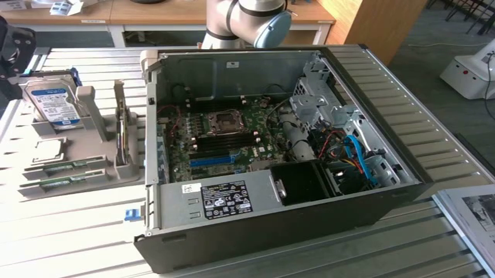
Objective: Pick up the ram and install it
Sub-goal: 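Pick up the ram and move it above insertion slot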
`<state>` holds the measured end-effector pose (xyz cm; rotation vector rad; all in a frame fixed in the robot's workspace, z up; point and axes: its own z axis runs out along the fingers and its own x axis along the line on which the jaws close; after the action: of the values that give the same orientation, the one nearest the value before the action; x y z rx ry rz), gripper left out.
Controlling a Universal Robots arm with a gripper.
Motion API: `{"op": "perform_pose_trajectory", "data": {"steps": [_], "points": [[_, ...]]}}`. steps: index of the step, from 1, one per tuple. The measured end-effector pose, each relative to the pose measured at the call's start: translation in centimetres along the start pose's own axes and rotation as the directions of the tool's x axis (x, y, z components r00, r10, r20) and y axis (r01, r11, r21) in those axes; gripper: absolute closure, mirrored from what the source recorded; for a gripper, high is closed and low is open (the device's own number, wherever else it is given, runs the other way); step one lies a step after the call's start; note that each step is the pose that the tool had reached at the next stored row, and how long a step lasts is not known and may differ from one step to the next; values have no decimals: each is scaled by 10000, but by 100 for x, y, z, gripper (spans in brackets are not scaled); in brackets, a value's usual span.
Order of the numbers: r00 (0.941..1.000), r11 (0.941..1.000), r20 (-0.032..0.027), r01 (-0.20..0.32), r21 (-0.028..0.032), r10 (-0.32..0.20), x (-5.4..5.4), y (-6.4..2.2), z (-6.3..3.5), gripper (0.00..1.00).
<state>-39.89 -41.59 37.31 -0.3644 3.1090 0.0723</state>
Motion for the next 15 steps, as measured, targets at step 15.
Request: {"op": "perform_pose_trajectory", "data": {"steps": [15], "points": [[9869, 9870, -70, 1609, -31, -1609, 0, 0, 0, 90]]}}
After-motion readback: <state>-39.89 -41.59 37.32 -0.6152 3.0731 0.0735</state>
